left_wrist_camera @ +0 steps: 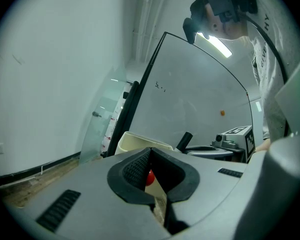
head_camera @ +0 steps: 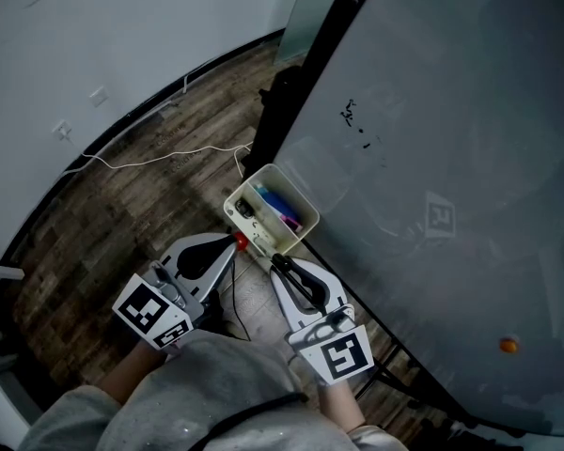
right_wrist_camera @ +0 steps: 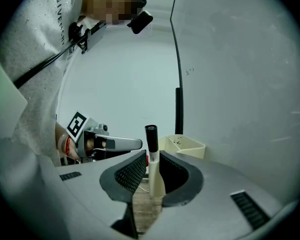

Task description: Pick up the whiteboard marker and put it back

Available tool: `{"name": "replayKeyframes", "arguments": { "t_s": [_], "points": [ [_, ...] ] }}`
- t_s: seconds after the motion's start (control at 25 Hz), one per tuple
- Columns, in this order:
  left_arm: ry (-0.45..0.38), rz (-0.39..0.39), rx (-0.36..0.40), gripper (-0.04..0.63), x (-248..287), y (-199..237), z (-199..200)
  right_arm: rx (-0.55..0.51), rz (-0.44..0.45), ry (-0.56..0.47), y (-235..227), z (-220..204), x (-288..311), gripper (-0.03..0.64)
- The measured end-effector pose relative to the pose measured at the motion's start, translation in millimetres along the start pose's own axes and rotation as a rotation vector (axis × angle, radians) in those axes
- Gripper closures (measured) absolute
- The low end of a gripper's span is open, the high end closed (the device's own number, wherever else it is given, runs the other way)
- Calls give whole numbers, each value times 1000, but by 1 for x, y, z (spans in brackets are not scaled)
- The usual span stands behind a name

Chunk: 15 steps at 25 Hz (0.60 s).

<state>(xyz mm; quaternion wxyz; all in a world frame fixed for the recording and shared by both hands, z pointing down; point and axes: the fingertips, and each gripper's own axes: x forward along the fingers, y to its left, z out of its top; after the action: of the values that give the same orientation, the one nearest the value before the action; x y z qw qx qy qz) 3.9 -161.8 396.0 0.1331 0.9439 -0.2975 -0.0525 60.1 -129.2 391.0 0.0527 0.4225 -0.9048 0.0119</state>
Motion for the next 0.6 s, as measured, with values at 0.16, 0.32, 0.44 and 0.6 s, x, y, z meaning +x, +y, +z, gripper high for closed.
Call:
{"name": "replayKeyframes", "arguments": {
  "t_s": [0.16,0.32,0.44,0.6],
  "points": [
    [-2,5,2,580,-2,-3,-1,7,0,4,1,-2,-3,540],
    [-6,9,4,580,-6,-8,0,11,-2,8,4,-2,-8,540],
    [-12,12,7,580,-9,-12,2,9,-4,13,6,-2,-11,540],
    [-21,15,12,580,-12,-17,3,6,3,13,11,0,-15,540]
  ]
}}
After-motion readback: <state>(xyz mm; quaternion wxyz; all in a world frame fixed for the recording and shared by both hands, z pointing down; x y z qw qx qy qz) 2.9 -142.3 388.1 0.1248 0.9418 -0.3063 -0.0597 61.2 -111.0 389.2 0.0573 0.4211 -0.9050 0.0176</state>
